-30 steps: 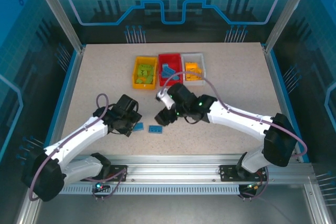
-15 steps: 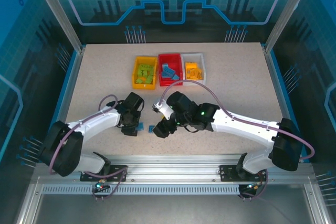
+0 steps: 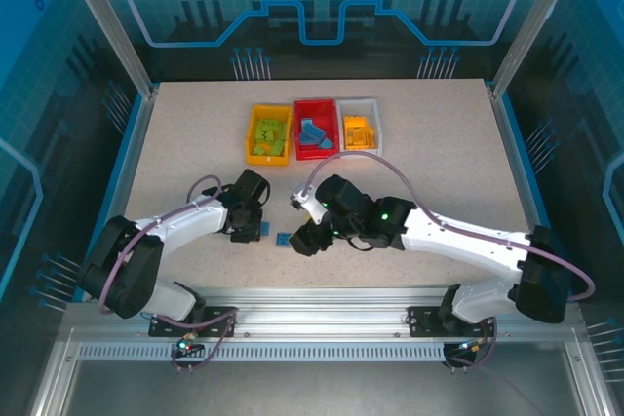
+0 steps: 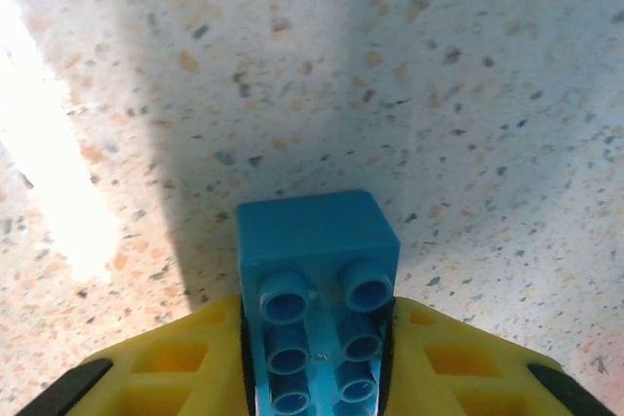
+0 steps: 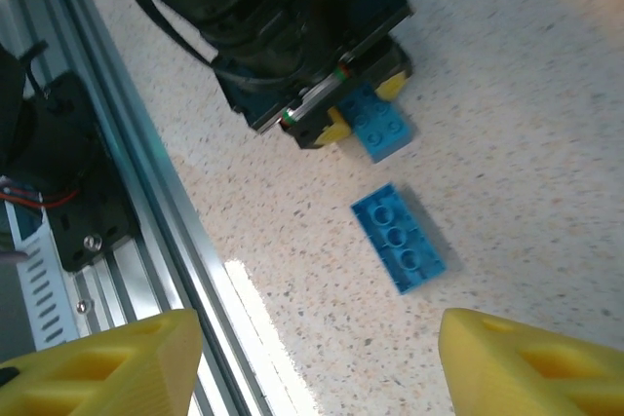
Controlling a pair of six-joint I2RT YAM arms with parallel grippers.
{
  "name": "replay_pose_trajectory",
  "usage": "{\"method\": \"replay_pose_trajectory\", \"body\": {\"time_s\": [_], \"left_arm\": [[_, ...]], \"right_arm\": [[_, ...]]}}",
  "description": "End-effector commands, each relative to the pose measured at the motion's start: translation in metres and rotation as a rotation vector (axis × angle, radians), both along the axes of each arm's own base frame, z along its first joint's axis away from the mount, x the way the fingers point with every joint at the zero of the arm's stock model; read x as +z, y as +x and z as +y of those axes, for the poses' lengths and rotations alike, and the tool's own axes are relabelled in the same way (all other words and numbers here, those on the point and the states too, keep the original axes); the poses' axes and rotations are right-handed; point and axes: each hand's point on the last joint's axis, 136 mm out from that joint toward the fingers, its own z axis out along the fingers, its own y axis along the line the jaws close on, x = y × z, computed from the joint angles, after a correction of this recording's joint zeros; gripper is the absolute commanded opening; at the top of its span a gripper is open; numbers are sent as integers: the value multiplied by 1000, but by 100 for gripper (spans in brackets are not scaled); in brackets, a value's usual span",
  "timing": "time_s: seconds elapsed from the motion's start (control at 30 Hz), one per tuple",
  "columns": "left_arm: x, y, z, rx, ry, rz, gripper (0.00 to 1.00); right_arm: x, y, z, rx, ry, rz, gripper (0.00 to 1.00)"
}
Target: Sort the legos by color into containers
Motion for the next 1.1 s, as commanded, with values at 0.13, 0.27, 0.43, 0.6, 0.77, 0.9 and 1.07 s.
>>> {"method": "replay_pose_trajectory", "body": {"time_s": [0.13,0.27,0.43,0.6,0.77,0.9,1.07], "left_arm": [[71,71,-17,-337,123,-250,29],[112,114,-38,-540,185,-359,28],[145,173,-72,-765,255,-479,29],[152,233,-100,-915,343,-539,28],[140,283,-121,-959,339,-591,29],[128,313,-134,-968,301,-641,32],[109,330,-142,-977,257,-636,45]], "right_arm": [[68,76,-93,-505,254,-100,65],[81,100,-122,-604,405,-104,66],[91,120,-122,-639,441,-127,66],[99,134,-113,-642,456,-124,66],[100,139,-110,-642,448,-125,66],[98,139,-111,-640,434,-120,66],[92,138,-110,-634,424,-97,66]]}}
